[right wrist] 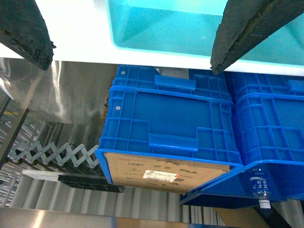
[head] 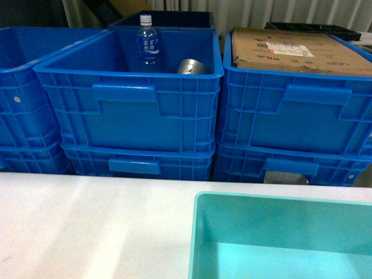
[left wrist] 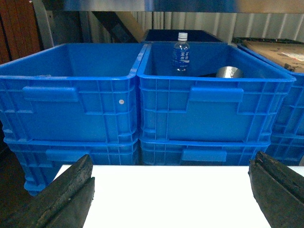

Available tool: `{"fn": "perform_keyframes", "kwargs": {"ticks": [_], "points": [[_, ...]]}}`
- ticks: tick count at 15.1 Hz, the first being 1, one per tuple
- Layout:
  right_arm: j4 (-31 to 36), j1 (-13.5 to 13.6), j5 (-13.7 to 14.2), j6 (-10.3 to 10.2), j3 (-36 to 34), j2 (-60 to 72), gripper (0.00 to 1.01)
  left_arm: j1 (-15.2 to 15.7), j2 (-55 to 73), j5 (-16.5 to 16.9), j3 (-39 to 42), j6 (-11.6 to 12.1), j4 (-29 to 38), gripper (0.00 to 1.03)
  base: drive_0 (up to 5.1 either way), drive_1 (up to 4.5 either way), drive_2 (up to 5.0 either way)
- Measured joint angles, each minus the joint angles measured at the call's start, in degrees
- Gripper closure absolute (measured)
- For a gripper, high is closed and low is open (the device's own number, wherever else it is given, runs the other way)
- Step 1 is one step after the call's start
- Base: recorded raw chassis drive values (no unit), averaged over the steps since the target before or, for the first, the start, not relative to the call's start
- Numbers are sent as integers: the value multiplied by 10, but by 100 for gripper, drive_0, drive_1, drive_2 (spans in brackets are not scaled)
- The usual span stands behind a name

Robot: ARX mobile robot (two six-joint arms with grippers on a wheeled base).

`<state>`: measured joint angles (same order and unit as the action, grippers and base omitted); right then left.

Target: Pick red block from blue box to shelf

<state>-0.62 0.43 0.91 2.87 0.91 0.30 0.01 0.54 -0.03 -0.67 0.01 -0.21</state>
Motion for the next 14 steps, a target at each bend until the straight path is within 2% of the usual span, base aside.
{"fn": "perform_keyframes", "kwargs": {"ticks": [14], "points": [[0,0,0,0,0,0,3,0,0,0,0,0,0,5,0,0,0]]}}
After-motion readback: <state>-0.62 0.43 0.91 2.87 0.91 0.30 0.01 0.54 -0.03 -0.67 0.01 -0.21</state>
